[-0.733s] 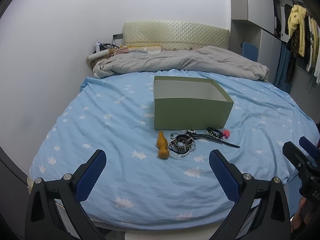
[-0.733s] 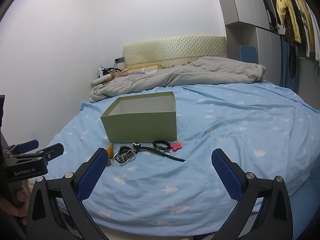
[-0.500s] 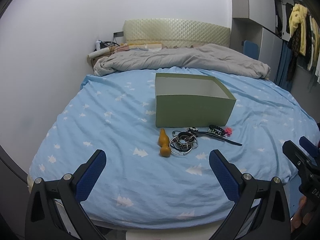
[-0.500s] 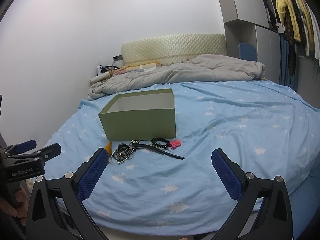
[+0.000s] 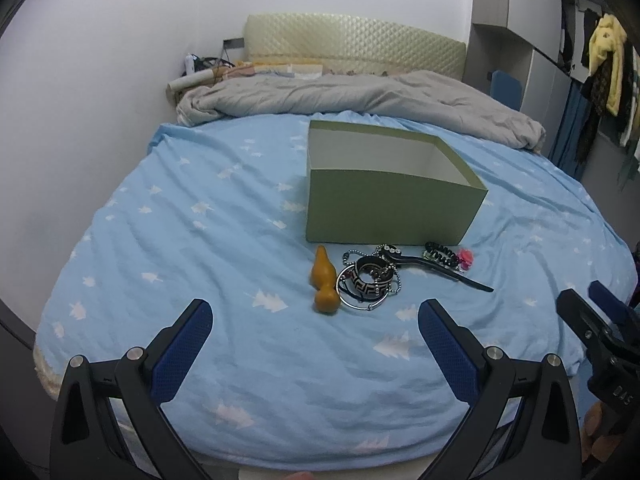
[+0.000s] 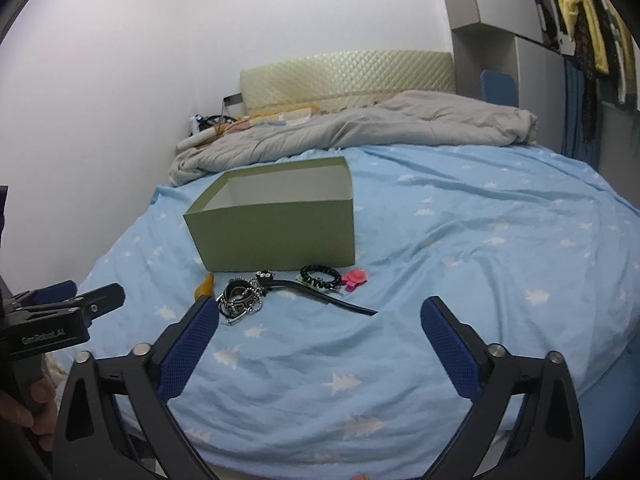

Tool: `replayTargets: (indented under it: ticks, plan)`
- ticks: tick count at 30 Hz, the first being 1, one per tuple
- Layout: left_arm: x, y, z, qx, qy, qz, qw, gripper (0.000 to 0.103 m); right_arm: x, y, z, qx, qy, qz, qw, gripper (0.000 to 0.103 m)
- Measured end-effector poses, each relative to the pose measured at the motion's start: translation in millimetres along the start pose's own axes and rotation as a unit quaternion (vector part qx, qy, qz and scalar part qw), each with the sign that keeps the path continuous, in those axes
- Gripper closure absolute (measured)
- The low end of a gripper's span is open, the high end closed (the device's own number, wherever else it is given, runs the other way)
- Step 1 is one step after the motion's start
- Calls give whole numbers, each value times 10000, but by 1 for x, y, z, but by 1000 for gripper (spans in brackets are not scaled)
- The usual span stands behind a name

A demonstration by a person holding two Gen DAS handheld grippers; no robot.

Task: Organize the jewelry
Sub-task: 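Grasp the orange gourd-shaped object with the left gripper while the right grasps the black cord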

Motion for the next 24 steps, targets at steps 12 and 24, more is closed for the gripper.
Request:
replayTargets:
  ticks: [12, 24]
  plan:
    - [17, -2, -78, 535, 504, 297, 9969, 16, 26, 9, -87, 689, -299, 565, 9956, 54]
    - [29, 2, -152, 1026, 817, 446, 9904, 34, 31, 22, -155, 1092, -282, 1267, 9855, 51]
Point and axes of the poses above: each gripper's, at about its wrist camera, not at the fingertips, and z roughly against the way its jaws point, x to its left, y to its underside, the point moved 7 cm from there along -z, roughly the way its jaws point, and after that the axes turned 13 degrees about y, right-handed, at the moved point
